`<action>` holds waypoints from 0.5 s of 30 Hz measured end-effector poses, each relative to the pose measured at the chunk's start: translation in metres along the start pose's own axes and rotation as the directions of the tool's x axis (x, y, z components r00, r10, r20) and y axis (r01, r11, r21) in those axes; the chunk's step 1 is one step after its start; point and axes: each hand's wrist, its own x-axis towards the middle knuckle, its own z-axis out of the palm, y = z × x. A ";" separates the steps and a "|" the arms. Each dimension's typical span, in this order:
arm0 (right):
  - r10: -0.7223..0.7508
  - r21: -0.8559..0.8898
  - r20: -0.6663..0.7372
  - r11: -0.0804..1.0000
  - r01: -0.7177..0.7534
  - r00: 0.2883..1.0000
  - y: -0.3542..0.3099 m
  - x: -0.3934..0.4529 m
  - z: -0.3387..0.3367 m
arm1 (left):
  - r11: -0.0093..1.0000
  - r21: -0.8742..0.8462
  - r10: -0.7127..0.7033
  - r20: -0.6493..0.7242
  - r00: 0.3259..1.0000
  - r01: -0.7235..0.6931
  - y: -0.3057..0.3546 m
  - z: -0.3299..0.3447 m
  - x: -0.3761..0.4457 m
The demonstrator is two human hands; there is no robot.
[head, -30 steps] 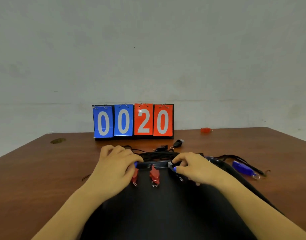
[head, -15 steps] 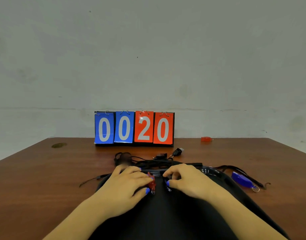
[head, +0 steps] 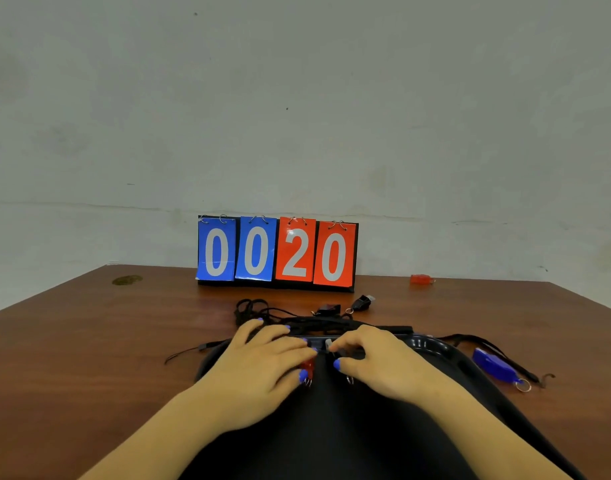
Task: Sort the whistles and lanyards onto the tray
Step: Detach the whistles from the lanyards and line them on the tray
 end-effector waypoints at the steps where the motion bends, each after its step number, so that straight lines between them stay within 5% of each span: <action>1: -0.008 -0.006 0.003 1.000 0.008 1.000 0.000 0.000 0.000 | 1.000 -0.018 0.002 0.021 1.000 -0.002 0.001 0.002 0.001; 9: -0.044 0.005 0.039 0.999 0.044 0.998 -0.006 -0.003 -0.001 | 0.998 -0.066 -0.022 -0.024 0.999 0.020 -0.005 0.004 0.000; 15: -0.046 0.040 0.007 0.998 0.045 0.999 -0.012 -0.005 -0.002 | 0.959 0.210 -0.124 -0.296 0.947 0.191 -0.012 -0.018 -0.001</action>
